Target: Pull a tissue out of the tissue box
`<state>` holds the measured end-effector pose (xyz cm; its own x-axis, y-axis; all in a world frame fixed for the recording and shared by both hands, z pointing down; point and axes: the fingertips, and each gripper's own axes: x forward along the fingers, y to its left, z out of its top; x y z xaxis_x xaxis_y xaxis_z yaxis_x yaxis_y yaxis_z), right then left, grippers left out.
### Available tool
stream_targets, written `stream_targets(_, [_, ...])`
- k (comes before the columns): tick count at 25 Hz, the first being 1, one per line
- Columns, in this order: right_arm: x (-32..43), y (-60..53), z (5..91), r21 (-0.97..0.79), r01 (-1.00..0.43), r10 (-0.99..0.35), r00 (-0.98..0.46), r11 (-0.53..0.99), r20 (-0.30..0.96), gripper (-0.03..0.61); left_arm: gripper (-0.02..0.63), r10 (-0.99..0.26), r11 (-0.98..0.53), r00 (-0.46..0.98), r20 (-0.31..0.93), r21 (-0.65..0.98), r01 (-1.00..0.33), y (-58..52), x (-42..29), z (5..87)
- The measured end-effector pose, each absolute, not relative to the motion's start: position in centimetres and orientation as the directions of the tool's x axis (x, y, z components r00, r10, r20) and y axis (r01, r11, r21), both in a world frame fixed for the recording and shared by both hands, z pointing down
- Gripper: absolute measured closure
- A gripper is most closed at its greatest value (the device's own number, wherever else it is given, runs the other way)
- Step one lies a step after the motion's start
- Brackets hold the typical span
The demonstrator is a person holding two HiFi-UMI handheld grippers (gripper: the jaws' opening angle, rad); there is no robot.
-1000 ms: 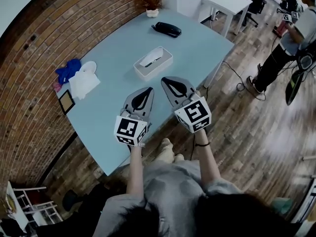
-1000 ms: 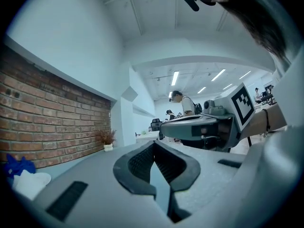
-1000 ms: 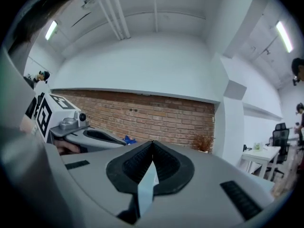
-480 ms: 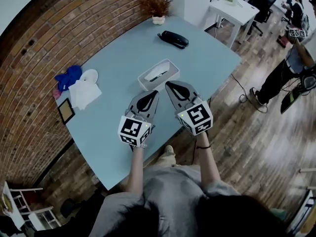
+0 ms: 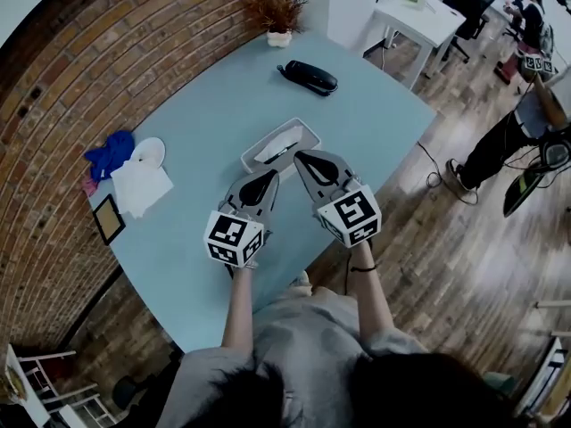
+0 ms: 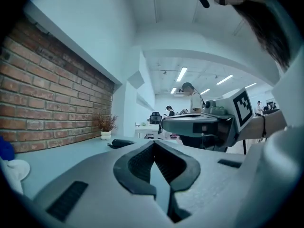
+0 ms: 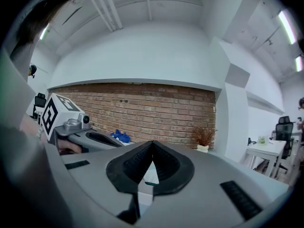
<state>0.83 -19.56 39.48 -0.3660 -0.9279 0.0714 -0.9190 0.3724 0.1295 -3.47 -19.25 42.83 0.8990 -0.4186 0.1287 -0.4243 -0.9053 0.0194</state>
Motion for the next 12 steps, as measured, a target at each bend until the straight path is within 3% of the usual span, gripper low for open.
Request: stream_targets(12, [3.7,-22.4,39.6,0.122,-0.896,-0.903,-0.414,0.426,0.113,0.578,0.611,-0.407,-0.899,0.9,0.156,0.103,-0.425,-20.9,-0.3,42.7])
